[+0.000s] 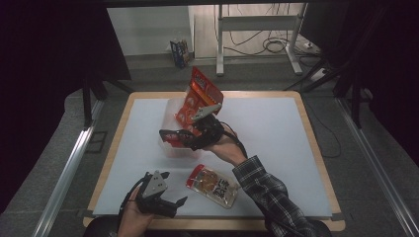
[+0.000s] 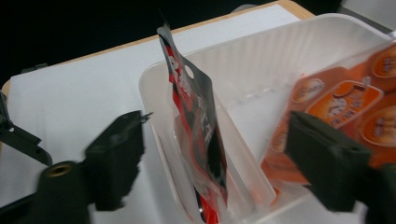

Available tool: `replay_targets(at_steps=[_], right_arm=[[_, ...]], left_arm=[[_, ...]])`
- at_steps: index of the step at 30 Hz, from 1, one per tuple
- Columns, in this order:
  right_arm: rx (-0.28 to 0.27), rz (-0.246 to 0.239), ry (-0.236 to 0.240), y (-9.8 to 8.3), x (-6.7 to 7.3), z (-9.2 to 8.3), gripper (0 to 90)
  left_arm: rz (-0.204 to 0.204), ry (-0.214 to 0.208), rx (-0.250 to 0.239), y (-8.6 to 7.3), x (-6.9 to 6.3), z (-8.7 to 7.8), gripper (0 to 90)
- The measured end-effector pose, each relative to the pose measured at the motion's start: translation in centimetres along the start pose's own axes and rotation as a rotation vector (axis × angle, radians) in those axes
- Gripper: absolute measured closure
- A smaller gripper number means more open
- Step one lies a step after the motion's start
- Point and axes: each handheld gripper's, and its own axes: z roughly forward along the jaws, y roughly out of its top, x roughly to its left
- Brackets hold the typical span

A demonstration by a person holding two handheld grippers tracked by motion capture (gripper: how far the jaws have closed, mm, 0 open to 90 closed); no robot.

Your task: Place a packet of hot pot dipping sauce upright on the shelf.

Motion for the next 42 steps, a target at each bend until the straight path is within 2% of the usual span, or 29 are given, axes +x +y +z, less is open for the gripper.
replay_targets(at_steps=[8,17,24,27,30,34,42], right_arm=[[-0.004,-0.003,-0.028,-0.5,0.3,-1.6,6.1],[-0.003,0.016,-0.033,-2.1,0.4,-2.9,2.1],[-0.026,0.050,-0.050,-3.7,0.4,-3.6,0.9],[-0.034,0.086,-0.042,-4.2,0.5,-3.9,1.0],[-0.039,0.097,-0.065,-4.7,0.6,-4.3,1.6],[-0.010,0.105,-0.079,-5.6,0.8,-4.5,2.9],[0.050,0.100,-0.057,-7.2,1.4,-4.8,4.1]], left_arm=[[-0.001,-0.003,-0.003,0.0,0.0,0.1,2.4],[0.020,0.003,0.005,-0.1,-0.1,0.2,2.4],[0.040,0.012,0.015,-0.2,-0.1,0.4,2.3],[0.045,0.019,0.018,-0.2,-0.1,0.4,2.3],[0.047,0.026,0.018,-0.2,0.0,0.3,2.3],[0.046,0.034,0.016,-0.3,0.3,0.2,2.3],[0.046,0.037,0.014,-0.4,0.6,0.0,2.3]])
